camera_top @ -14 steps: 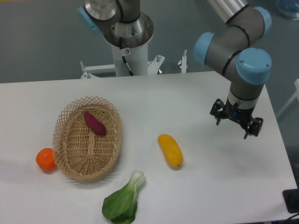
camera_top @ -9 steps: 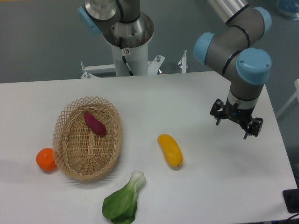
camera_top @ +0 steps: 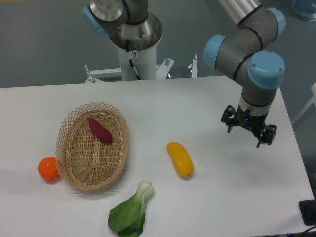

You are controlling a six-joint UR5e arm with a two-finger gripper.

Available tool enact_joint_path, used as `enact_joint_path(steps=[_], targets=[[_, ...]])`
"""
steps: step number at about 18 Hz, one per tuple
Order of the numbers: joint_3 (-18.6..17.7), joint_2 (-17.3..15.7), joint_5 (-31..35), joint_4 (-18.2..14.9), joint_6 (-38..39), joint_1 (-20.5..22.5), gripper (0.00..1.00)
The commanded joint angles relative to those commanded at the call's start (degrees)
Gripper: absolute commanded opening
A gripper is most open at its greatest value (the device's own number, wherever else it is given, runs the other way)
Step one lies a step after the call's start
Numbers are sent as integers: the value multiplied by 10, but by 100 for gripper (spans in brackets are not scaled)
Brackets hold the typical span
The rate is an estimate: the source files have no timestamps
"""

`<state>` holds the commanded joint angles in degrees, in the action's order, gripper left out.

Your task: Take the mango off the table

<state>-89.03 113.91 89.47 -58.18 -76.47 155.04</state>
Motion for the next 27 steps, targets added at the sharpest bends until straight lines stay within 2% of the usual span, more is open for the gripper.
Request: enact_joint_path(steps=[2, 4, 9, 16, 20, 27], targets=[[0, -6, -5, -5, 33, -11, 100], [-11, -18, -12, -8, 103, -23, 100], [-36, -17, -35, -13, 249, -59, 100], [-97, -20, -37, -8, 265, -73, 100], [-95, -8, -38, -7, 290, -84, 100], [-64, 25, -33, -4, 362, -105, 100]])
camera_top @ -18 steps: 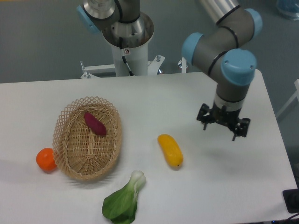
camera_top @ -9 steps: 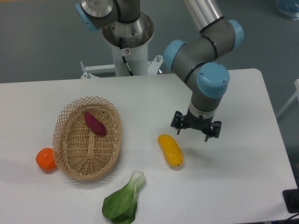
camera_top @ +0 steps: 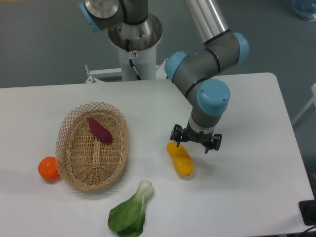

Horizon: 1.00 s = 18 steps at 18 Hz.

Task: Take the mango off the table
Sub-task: 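Move the open gripper over the yellow mango and lower onto it, then close the gripper around the yellow mango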

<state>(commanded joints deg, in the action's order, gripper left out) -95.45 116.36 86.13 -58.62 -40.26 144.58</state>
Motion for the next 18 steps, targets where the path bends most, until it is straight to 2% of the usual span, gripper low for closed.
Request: enact_joint_path(steps=[2, 5, 18], targets=[[1, 4, 2, 3, 5, -7, 100], [1, 18, 4, 46, 47, -18, 100], [22, 49, 61, 49, 111, -46, 100]])
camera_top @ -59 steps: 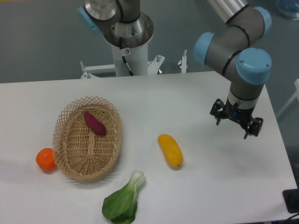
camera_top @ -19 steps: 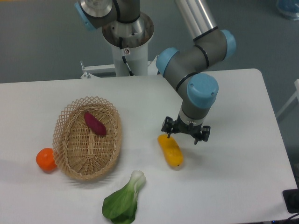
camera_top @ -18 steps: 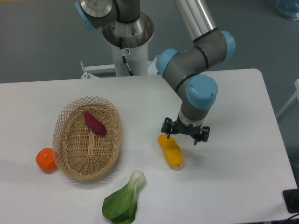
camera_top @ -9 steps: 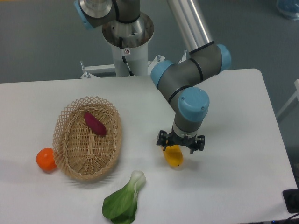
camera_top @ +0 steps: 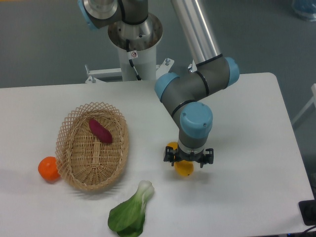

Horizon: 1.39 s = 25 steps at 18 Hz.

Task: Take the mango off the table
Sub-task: 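Close the gripper around the yellow mango, then lift the held mango up off the table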

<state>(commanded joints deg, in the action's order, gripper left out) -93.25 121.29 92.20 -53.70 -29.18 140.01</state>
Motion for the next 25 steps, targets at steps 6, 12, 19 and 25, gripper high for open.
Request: enact_joint_path(steps=[6, 12, 19, 25], targets=[[-3, 9, 20, 3, 14, -10, 100], [9, 21, 47, 4, 35, -23, 88], [9, 22, 48, 4, 36, -24, 64], [11, 11, 42, 0, 33, -23, 55]])
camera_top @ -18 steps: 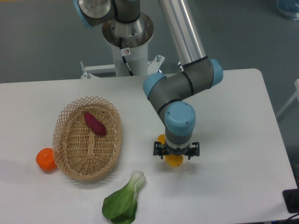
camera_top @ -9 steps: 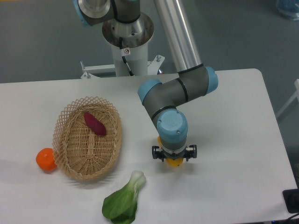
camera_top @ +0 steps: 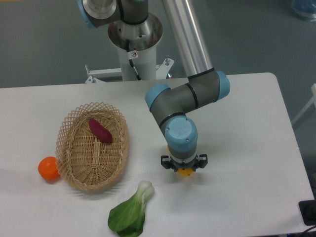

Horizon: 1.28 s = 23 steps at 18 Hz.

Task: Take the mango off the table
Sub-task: 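Lift the held mango up off the table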

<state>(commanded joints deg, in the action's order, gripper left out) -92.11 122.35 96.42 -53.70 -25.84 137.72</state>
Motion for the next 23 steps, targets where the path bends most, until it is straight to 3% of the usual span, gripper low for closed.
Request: enact_joint_path(steps=[5, 9, 23], targets=[[16, -15, -7, -5, -8, 7, 55], [49, -12, -19, -6, -17, 18, 56], [69, -41, -47, -20, -177, 69, 51]])
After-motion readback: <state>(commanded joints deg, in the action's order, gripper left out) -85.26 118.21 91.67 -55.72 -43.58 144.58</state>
